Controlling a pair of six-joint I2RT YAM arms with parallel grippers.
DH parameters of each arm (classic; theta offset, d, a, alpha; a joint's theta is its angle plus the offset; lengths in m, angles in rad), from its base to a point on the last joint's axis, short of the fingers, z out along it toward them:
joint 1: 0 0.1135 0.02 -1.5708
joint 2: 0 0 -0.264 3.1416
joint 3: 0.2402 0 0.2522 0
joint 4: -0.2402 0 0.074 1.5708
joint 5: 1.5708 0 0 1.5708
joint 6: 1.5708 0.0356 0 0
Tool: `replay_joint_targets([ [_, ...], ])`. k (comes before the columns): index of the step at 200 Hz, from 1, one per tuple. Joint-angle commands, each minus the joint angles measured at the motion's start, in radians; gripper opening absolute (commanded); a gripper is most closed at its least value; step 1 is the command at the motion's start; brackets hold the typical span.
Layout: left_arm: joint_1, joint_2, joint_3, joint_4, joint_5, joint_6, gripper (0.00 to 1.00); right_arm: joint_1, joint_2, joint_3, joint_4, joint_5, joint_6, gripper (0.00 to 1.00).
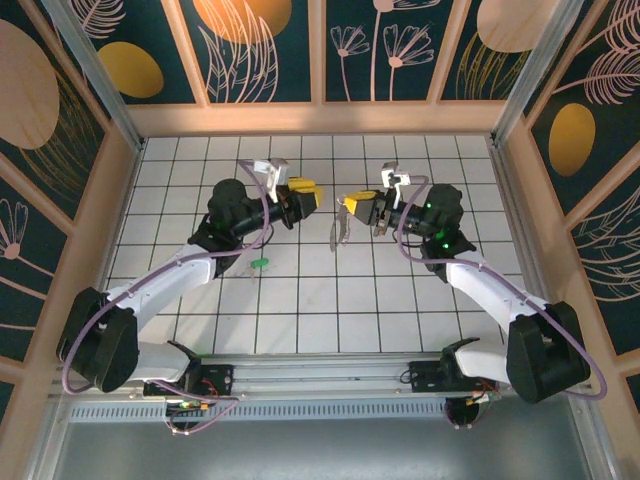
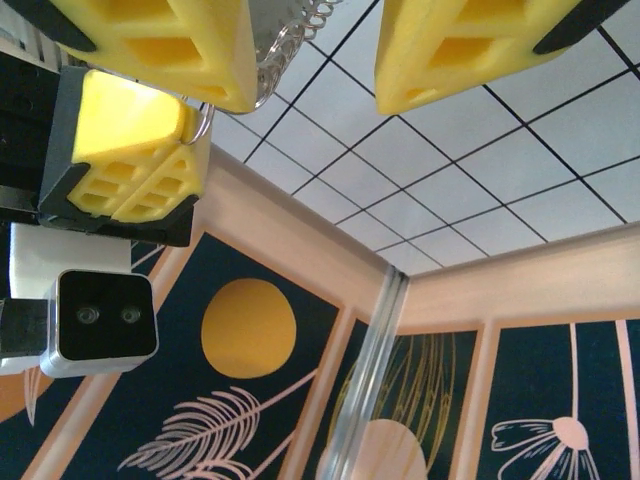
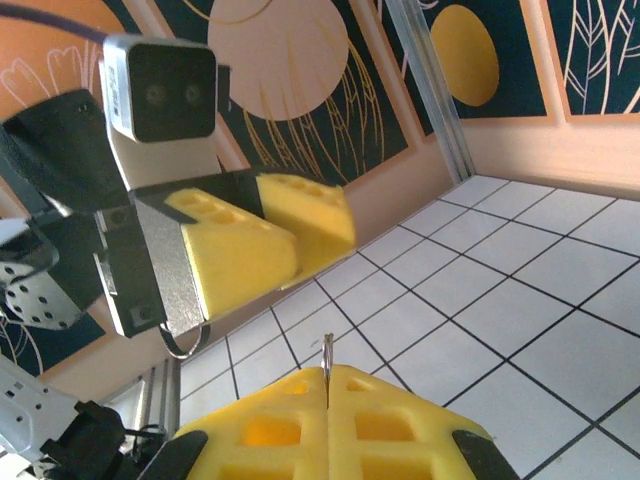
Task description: Put the keys on the keyring
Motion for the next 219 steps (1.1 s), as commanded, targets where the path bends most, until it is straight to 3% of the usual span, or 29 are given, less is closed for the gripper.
replay_joint_targets([
  [1, -0.003, -0.031, -0.031, 0.103, -0.022, -0.071, 0.37, -0.001, -0.022, -0.001, 0.108, 0.018, 0.034, 0.0],
  [123, -0.002, -0.027, -0.113, 0.31, -0.04, -0.225, 0.4, 0.05, 0.038, 0.019, 0.208, 0.069, 0.082, 0.0],
  [219, 0.003, -0.011, -0.124, 0.38, -0.025, -0.282, 0.41, 0.054, 0.061, 0.006, 0.265, 0.07, 0.116, 0.0],
])
